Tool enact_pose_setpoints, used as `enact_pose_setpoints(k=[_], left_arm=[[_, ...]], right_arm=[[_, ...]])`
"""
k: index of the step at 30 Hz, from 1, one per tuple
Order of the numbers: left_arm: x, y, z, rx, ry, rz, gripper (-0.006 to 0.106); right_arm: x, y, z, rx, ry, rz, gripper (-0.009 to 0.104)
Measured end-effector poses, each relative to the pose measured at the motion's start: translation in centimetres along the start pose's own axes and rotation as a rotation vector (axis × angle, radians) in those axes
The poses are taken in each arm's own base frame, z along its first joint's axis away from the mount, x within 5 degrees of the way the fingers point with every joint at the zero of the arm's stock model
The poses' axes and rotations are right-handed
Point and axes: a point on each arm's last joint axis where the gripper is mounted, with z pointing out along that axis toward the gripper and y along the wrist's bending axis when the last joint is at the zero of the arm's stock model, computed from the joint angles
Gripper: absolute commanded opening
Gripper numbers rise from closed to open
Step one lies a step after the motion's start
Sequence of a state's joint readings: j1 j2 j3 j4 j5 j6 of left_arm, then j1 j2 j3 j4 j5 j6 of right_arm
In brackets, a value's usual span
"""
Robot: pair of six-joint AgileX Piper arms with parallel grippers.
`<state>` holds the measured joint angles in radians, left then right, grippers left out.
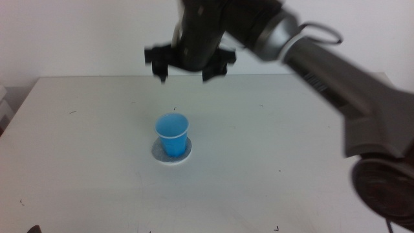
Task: Place an empty cup on a cup mat.
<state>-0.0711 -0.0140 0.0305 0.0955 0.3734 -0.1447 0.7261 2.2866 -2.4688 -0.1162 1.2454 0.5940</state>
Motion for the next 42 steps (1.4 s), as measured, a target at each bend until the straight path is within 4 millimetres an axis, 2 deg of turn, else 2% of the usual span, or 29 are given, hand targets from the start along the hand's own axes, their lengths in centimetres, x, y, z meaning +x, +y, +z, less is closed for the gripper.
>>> enact_pose_setpoints(k=[4, 8, 12, 14, 20, 26, 31, 34, 42], left_arm=[[0.0, 0.0, 0.0, 0.0, 0.0, 0.0, 0.105], [0.0, 0.0, 0.0, 0.0, 0.0, 0.0, 0.105], [0.0, 0.0, 0.0, 0.0, 0.0, 0.0, 0.105], [0.0, 0.0, 0.0, 0.0, 0.0, 0.0, 0.105], [0.0, 0.0, 0.0, 0.0, 0.0, 0.0, 0.105], [0.0, 0.0, 0.0, 0.0, 0.0, 0.0, 0.105], [0.0, 0.0, 0.0, 0.0, 0.0, 0.0, 0.105], [0.0, 0.0, 0.0, 0.0, 0.0, 0.0, 0.105], [0.0, 0.0, 0.0, 0.0, 0.0, 0.0, 0.105]], right_arm=[[-1.5, -0.8, -5.5, -0.035, -0.091, -0.013, 0.072], [-2.0, -1.6, -9.6, -0.055, -0.152, -0.031, 0.072], [-1.3, -2.8, -13.2, -0.042, -0.165, -0.047, 0.072], [-0.7, -3.9, -14.4, -0.024, -0.153, -0.044, 0.072], [1.3, -7.9, -19.0, 0.043, -0.172, -0.008, 0.072], [4.5, -12.8, -23.0, 0.148, -0.202, 0.082, 0.072], [8.4, -16.5, -26.1, 0.208, -0.253, 0.164, 0.072], [11.2, -18.0, -27.6, 0.201, -0.295, 0.183, 0.072], [18.9, -20.5, -29.4, 0.118, -0.429, 0.167, 0.072]])
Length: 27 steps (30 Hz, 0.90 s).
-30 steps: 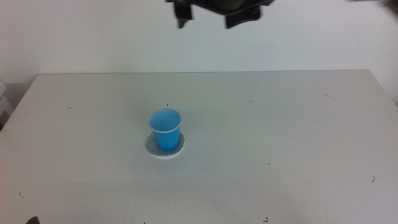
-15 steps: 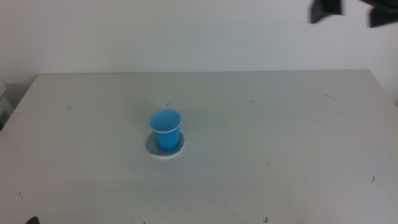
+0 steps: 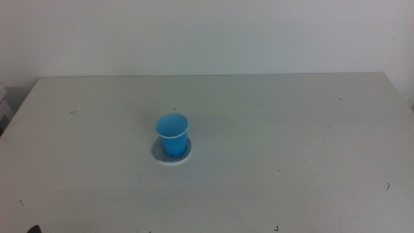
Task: Place an empty cup on a cup mat.
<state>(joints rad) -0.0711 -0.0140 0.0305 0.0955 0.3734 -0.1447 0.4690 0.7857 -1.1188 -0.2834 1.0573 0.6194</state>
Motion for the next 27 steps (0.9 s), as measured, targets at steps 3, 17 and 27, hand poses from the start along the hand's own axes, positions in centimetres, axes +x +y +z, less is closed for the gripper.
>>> enact_pose_setpoints(k=[3, 17, 27], left_arm=[[0.0, 0.0, 0.0, 0.0, 0.0, 0.0, 0.105], [0.0, 0.0, 0.0, 0.0, 0.0, 0.0, 0.105], [0.0, 0.0, 0.0, 0.0, 0.001, 0.0, 0.105]], right_arm=[[2.5, -2.0, -1.4, -0.001, -0.049, 0.022, 0.072], [14.2, -7.2, -2.5, -0.037, -0.304, -0.19, 0.072], [17.9, -7.3, 2.9, -0.106, -0.416, -0.4, 0.072]])
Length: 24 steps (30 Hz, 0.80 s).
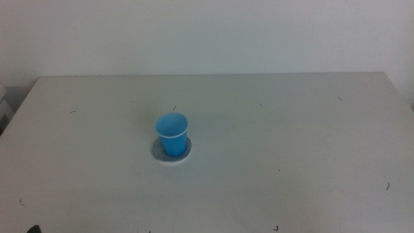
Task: Place an empty cup on a cup mat.
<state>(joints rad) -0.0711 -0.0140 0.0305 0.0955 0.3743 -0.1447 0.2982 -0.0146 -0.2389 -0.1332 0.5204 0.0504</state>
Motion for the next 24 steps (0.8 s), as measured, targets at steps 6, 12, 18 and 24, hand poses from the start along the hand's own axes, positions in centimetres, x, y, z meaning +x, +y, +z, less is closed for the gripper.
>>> enact_pose_setpoints(k=[6, 12, 18, 24], left_arm=[[0.0, 0.0, 0.0, 0.0, 0.0, 0.0, 0.105], [0.0, 0.0, 0.0, 0.0, 0.0, 0.0, 0.105], [0.0, 0.0, 0.0, 0.0, 0.0, 0.0, 0.105], [0.0, 0.0, 0.0, 0.0, 0.0, 0.0, 0.105]], right_arm=[[1.2, 0.2, 1.1, 0.003, -0.064, -0.047, 0.072], [3.8, 0.4, 2.1, -0.008, 0.014, -0.045, 0.072], [6.3, 0.7, 2.8, -0.022, 0.084, -0.029, 0.072], [6.7, 0.9, 3.0, -0.032, 0.088, -0.005, 0.072]])
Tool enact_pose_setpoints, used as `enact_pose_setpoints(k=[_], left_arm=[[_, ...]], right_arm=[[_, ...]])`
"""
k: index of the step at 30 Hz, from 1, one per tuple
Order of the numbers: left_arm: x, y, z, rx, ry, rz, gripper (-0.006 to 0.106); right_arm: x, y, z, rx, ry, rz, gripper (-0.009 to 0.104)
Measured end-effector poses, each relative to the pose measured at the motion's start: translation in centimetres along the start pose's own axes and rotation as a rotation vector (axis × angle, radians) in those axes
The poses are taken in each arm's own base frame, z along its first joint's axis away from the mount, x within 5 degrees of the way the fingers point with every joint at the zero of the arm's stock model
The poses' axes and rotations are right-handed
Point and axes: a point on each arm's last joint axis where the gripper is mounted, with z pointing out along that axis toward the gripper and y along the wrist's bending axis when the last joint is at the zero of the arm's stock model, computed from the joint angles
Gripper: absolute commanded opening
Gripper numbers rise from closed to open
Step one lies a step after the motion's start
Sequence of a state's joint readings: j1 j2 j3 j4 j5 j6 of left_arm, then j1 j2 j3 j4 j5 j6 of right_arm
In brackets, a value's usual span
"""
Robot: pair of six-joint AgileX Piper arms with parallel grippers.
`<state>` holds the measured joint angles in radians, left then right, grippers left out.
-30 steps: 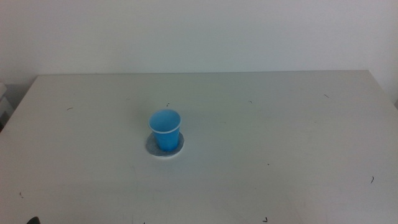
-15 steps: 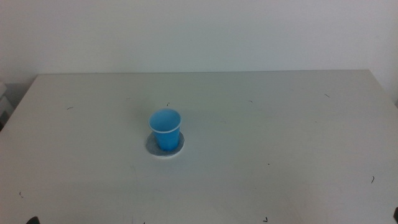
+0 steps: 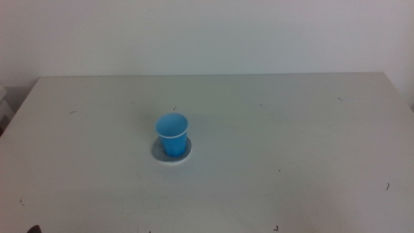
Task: Place an empty cup on a cup mat.
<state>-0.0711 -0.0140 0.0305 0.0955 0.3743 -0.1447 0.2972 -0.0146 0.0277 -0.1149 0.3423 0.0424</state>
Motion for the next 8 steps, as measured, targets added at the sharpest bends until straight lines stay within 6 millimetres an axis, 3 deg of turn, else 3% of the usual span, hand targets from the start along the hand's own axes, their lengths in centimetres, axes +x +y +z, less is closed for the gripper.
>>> enact_pose_setpoints(k=[8], left_arm=[[0.0, 0.0, 0.0, 0.0, 0.0, 0.0, 0.105]], right_arm=[[-0.13, 0.01, 0.0, -0.001, -0.015, 0.001, 0.072]])
